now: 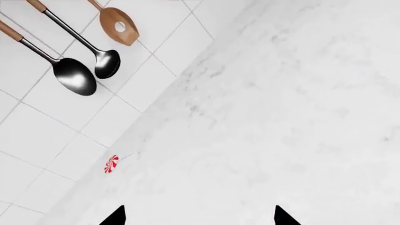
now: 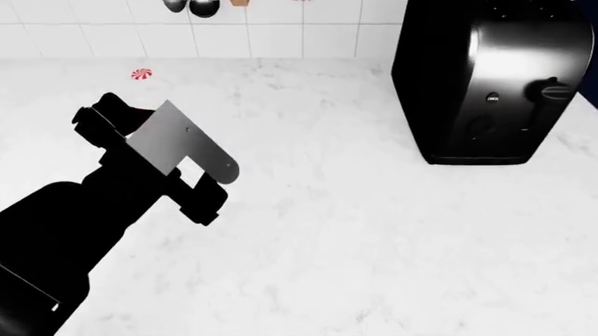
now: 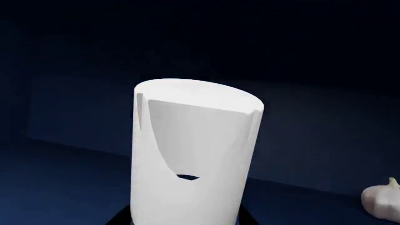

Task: A wet mug is on the counter and needs to be dried. Pick it up and place it upside down in the open cabinet.

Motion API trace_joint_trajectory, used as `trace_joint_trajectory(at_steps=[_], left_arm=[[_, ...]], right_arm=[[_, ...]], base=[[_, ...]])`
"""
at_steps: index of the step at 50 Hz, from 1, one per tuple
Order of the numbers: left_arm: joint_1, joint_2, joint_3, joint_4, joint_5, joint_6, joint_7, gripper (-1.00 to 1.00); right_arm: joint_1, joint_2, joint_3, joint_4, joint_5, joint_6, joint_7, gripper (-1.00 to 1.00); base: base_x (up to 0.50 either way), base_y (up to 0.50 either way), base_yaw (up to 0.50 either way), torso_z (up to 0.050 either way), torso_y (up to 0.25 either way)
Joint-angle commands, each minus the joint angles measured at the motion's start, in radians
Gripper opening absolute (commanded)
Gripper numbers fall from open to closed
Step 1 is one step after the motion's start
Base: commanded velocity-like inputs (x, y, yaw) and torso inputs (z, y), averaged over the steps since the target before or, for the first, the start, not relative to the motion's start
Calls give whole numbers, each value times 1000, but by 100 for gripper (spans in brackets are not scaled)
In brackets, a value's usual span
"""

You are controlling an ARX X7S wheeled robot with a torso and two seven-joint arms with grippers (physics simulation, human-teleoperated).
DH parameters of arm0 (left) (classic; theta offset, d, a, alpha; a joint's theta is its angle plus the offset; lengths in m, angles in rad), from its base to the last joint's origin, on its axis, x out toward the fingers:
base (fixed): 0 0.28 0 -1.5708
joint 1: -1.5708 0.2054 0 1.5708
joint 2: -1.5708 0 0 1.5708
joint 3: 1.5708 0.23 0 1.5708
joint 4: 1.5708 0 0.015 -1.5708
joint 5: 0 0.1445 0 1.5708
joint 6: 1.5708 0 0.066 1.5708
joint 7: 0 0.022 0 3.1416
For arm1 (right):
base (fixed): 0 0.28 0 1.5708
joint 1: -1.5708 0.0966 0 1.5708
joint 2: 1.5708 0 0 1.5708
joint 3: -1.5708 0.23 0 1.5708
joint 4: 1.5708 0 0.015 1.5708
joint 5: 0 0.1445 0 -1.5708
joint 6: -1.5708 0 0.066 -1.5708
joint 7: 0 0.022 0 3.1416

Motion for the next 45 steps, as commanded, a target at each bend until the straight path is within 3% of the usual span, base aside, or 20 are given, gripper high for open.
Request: trace_joint_trajectory(at_steps=[1,17,23,24,45], left_arm=[[6,-12,-5,7,-29,10,-20,100],[12,3,-19,-16,-40,28,-51,100],[28,0,-28,-23,-41,39,-63,100],[30,0,-28,-25,-41,43,-65,100],[22,-3,-41,-9,-61,27,-80,100]], right_arm=[[-16,-6,7,-4,-43,-3,-8,-100],[-99,31,-26,-118,-27,118,-13,-100],[-218,74,-45,-229,-2,187,23,-100],[-227,75,-47,-232,-1,192,24,100],[-231,101,-35,-279,18,231,41,100]], base=[[0,0,0,7,-125],[1,0,0,1,-17],[0,0,0,0,-7],[0,0,0,0,-11],[0,0,0,0,-9]])
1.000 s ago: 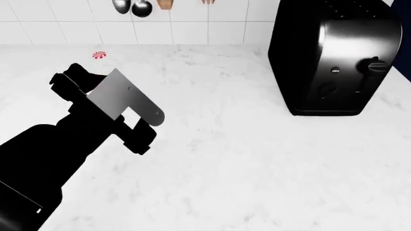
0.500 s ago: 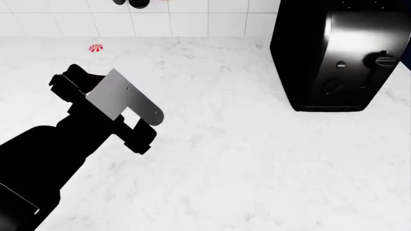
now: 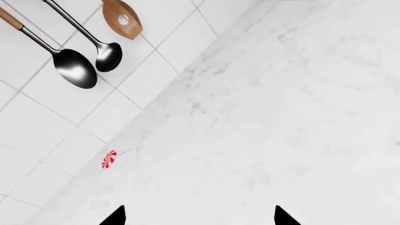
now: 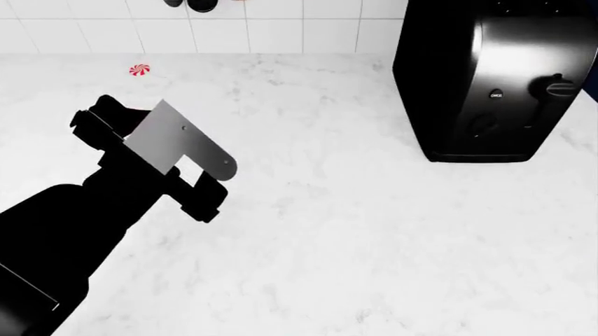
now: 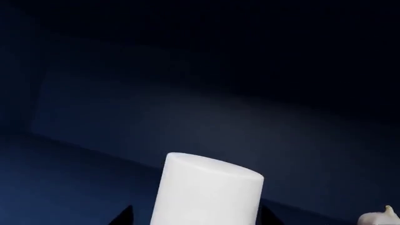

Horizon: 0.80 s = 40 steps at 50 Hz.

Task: A wet mug is on the counter and needs to be dried. Pick it up and place it upside down in the open cabinet.

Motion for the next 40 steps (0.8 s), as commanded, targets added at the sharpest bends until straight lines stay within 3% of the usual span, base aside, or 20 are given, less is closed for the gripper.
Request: trace_joint_trajectory(at_steps=[1,8,18,30,37,40], left_arm=[[-8,-2,-14,18,-16,-16,-8,100],[-26,-14,-13,34,-31,-29,-9,100],[-80,-15,-25,32,-59,-55,-21,100],[-136,-40,-92,10,-250,-61,-119,100],[-158,-57,-114,-2,-334,-61,-171,100],[-186,-70,-133,-25,-449,-63,-245,100]], right_arm=[[-114,36,-142,5,149,203,9,100],[-88,106,-102,-130,207,288,64,100],[-42,195,-55,-283,277,399,129,100],[-35,280,-2,-426,363,500,194,100],[-112,384,80,-615,540,617,303,100],[-166,437,130,-701,642,650,370,100]], base=[[0,0,0,0,-14],[0,0,-2,0,8],[0,0,0,-11,247],[0,0,0,-9,203],[0,0,0,-5,128],[0,0,0,0,7]])
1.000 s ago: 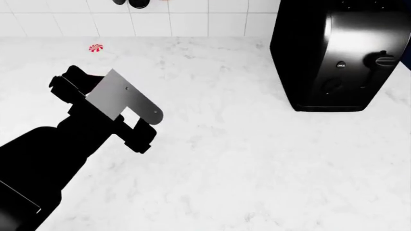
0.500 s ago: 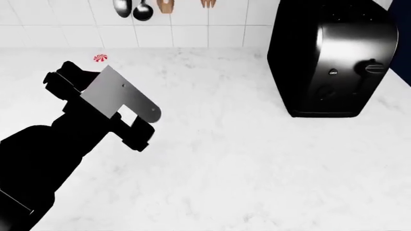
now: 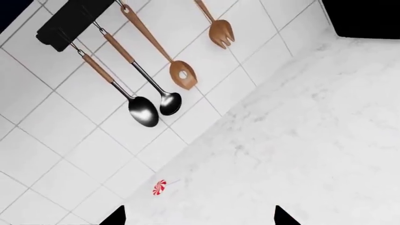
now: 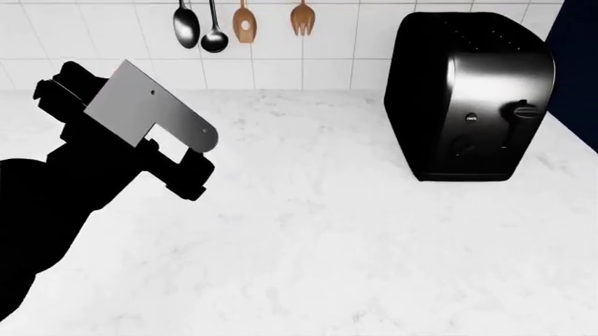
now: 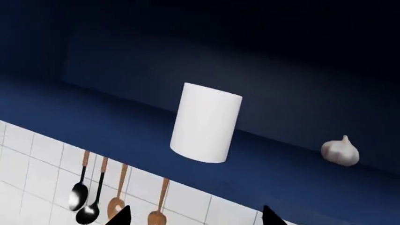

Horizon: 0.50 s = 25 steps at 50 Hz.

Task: A wet mug is on the counter and needs to be dried. Pick it up and place it upside down in the open cabinet.

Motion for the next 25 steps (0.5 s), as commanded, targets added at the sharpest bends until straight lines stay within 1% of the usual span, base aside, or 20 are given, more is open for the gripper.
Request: trace_joint_trajectory(at_steps=[1,6,7,8,10,12,16,19,25], left_arm=[[-66,-32,-49,-40,-244,-6,-152,100],[-82,-40,-128,-81,-476,-1,-281,100],[-80,-39,-150,-86,-514,3,-293,100],[-76,-42,-168,-75,-553,16,-280,100],[-60,-33,-235,-86,-663,30,-288,100],[-52,-26,-281,-117,-764,39,-327,100],[-40,-34,-321,-179,-911,68,-401,100],[-21,-46,-340,-201,-988,97,-433,100],[21,-67,-379,-214,-1074,154,-456,100]], right_arm=[[-115,151,115,-256,259,140,162,100],[-205,213,167,-364,386,140,230,100],[-221,223,176,-381,405,137,242,100],[-237,234,185,-398,424,132,255,100],[-267,257,201,-433,454,120,272,100],[-293,277,216,-464,476,108,284,100],[-344,319,251,-515,525,75,313,100],[-395,347,278,-547,547,40,327,100],[-517,385,321,-606,565,-35,340,100]], base=[[0,0,0,0,0],[0,0,0,0,0],[0,0,0,0,0],[0,0,0,0,0],[0,0,0,0,0],[0,0,0,0,0],[0,0,0,0,0],[0,0,0,0,0],[0,0,0,0,0]])
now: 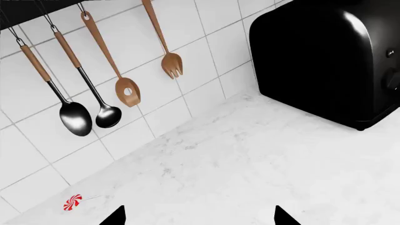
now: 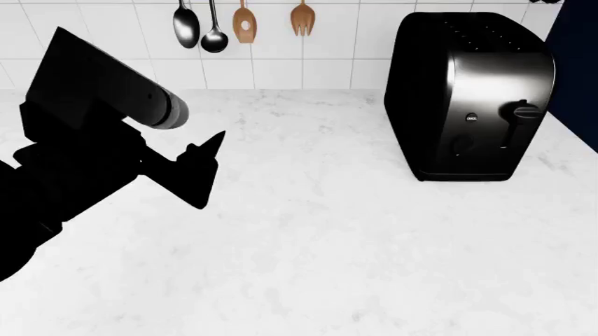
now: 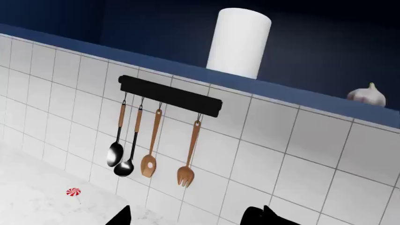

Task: A wet mug is on the counter and needs to be dried. Pick it up and place it upside down in the open cabinet.

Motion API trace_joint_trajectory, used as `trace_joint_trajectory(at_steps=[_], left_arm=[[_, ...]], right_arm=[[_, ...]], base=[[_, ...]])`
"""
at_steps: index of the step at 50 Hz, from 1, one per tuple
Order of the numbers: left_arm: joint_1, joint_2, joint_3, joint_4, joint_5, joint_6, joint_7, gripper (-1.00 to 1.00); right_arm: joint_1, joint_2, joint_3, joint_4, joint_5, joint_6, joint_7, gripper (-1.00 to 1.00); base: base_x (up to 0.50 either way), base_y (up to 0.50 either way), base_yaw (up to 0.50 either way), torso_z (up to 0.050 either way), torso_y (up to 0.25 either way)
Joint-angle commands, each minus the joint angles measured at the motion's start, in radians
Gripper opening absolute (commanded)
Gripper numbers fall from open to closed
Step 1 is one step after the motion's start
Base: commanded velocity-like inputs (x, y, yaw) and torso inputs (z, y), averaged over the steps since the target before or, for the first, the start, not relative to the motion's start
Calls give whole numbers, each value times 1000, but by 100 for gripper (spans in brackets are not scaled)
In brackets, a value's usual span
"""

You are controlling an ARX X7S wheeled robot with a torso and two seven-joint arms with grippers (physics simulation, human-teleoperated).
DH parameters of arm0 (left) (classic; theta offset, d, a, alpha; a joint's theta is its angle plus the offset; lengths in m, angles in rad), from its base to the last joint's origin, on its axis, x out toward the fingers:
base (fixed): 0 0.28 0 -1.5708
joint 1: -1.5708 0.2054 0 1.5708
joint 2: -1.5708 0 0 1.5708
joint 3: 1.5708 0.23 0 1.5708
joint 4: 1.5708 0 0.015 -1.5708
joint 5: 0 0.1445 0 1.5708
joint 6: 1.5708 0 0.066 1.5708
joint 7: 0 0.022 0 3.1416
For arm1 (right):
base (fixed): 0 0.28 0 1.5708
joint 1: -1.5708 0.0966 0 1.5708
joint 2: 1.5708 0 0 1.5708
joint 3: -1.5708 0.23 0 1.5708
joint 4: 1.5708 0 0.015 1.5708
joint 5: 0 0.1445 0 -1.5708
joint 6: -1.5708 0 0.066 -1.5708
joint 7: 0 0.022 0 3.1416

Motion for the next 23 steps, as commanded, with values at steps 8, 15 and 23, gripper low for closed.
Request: trace_joint_trajectory(at_steps=[8,15,23], left_arm=[[129,-16,-155,-62,-240,125,-38,100],[160,-12,-160,-56,-198,138,-12,100],[221,-21,-177,-19,-118,154,35,100]], right_arm=[[-350,109,129,-193,68,-185,43,100],[-447,74,128,-212,15,-245,26,100],[-523,70,130,-229,-28,-281,6,100]], base=[[0,0,0,0,0],[0,0,0,0,0],[0,0,0,0,0]])
